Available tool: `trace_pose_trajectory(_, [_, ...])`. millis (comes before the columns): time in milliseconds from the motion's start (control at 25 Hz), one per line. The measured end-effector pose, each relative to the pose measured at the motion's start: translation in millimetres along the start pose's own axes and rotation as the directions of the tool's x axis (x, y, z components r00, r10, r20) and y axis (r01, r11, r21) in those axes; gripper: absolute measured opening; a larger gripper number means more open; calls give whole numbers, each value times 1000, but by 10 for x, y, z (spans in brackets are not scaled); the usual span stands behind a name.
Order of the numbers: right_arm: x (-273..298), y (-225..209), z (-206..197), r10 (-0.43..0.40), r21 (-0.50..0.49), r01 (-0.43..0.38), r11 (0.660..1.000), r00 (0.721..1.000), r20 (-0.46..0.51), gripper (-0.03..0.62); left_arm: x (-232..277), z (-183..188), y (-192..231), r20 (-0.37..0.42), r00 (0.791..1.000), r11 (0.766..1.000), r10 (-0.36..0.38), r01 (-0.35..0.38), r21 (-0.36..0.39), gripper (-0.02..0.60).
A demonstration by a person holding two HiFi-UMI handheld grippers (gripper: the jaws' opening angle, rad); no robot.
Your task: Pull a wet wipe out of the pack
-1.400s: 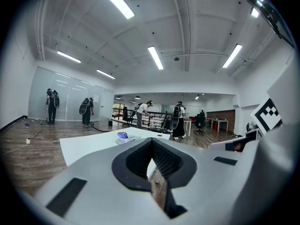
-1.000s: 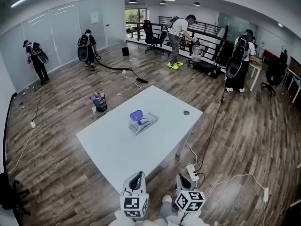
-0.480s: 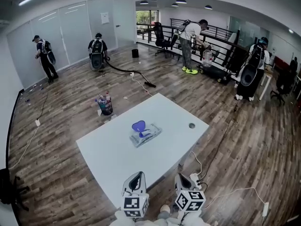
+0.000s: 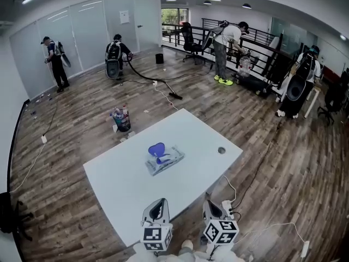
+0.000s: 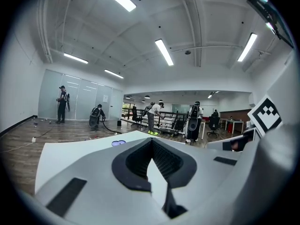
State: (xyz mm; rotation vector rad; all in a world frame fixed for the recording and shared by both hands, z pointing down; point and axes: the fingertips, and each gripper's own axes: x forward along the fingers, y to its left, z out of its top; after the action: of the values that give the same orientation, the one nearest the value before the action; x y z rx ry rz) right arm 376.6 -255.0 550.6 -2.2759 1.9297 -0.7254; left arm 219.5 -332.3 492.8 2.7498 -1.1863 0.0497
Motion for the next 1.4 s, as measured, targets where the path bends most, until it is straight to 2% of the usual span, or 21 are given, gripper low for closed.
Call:
trace_pose_trajectory(280, [118,-236,189,15,-1,-15,1000,1000,5,9,283,49,-141,2,1000,1000,13,-13,-4,8])
trace_pose_trajectory(640, [187,-668,384,0,6,0,1000,1000,9,9,645,80,-460,3,1000,1000,-6,6,3,8])
trace_pose_trajectory(800, [201,-850,413,-13,25,13,1000,1000,11,9,748,127,-592,41,999,1000,-19,18,8,8])
trace_pose_trajectory(920, [245,-942,469,-15,35,14,999,1000,22,9,865,125,-668,32,999,1000,-28,27,9,8])
trace_pose_trajectory(1040, [266,-977,501,-11,33,10,999,999,33,9,880,114,-715,23,999,999,-35,36,-13,8])
trace_pose_trajectory(1240, [310,-828,509,21,24,-23,999,998,63,9,832,127,-701,23,999,999,-37,36,13,8])
trace_pose_trajectory(1400, [277,-768,381,17,52,-20,998,998,53,9,872,75,-765,-5,997,997,-71,71,30,8])
